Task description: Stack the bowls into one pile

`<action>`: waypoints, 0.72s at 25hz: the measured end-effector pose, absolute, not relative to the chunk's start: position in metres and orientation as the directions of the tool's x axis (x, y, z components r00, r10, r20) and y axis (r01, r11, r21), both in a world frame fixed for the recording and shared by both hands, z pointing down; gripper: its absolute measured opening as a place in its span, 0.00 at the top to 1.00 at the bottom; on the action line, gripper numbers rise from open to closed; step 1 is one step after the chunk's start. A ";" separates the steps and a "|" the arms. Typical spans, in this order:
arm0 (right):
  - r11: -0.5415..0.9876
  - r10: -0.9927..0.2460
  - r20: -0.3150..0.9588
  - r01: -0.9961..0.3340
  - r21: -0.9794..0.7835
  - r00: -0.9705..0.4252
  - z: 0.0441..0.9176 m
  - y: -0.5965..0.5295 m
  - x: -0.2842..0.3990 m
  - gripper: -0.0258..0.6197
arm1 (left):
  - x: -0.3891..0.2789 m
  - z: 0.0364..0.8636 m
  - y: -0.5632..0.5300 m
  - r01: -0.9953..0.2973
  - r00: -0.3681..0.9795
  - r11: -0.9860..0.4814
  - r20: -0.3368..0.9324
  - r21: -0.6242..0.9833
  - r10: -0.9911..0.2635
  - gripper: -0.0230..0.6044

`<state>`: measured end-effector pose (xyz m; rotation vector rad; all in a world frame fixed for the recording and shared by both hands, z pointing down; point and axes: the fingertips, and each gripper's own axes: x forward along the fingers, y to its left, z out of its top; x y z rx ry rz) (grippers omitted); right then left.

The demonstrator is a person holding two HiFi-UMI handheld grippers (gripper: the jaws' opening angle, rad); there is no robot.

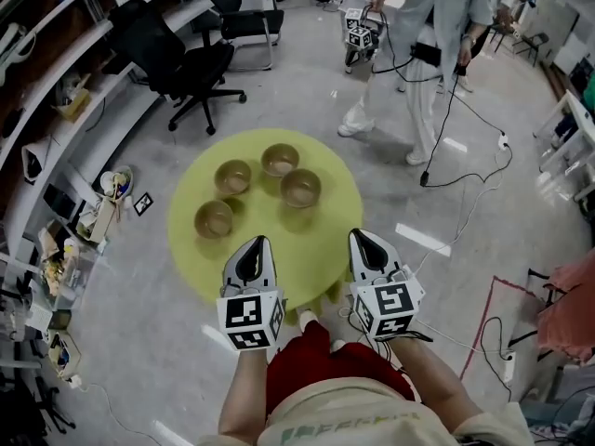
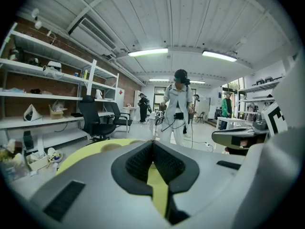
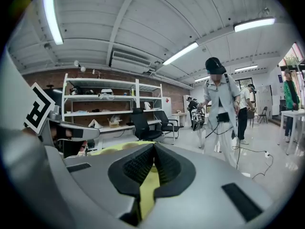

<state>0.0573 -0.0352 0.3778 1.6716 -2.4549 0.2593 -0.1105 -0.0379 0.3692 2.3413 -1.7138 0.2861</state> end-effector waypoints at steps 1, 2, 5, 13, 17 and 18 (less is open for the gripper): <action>0.362 -0.903 0.226 -0.931 -0.057 -0.365 0.377 -0.031 0.060 0.91 | -0.108 0.367 -0.033 -0.955 0.297 -0.291 0.284 0.063 -0.912 0.93; 0.363 -0.903 0.223 -0.930 -0.061 -0.367 0.376 -0.026 0.063 0.91 | -0.105 0.366 -0.027 -0.955 0.294 -0.289 0.280 0.061 -0.914 0.93; 0.379 -0.898 0.217 -0.924 -0.058 -0.382 0.371 -0.009 0.067 0.91 | -0.102 0.359 -0.009 -0.959 0.283 -0.278 0.272 0.056 -0.920 0.93; 0.406 -0.887 0.211 -0.911 -0.070 -0.411 0.368 0.050 0.096 0.91 | -0.075 0.356 0.053 -0.967 0.251 -0.251 0.280 0.038 -0.926 0.93; 0.428 -0.880 0.195 -0.901 -0.074 -0.434 0.363 0.077 0.103 0.91 | -0.064 0.351 0.082 -0.970 0.239 -0.239 0.267 0.032 -0.934 0.93; 0.434 -0.878 0.191 -0.898 -0.075 -0.440 0.362 0.083 0.104 0.91 | -0.063 0.350 0.089 -0.971 0.236 -0.236 0.266 0.031 -0.935 0.93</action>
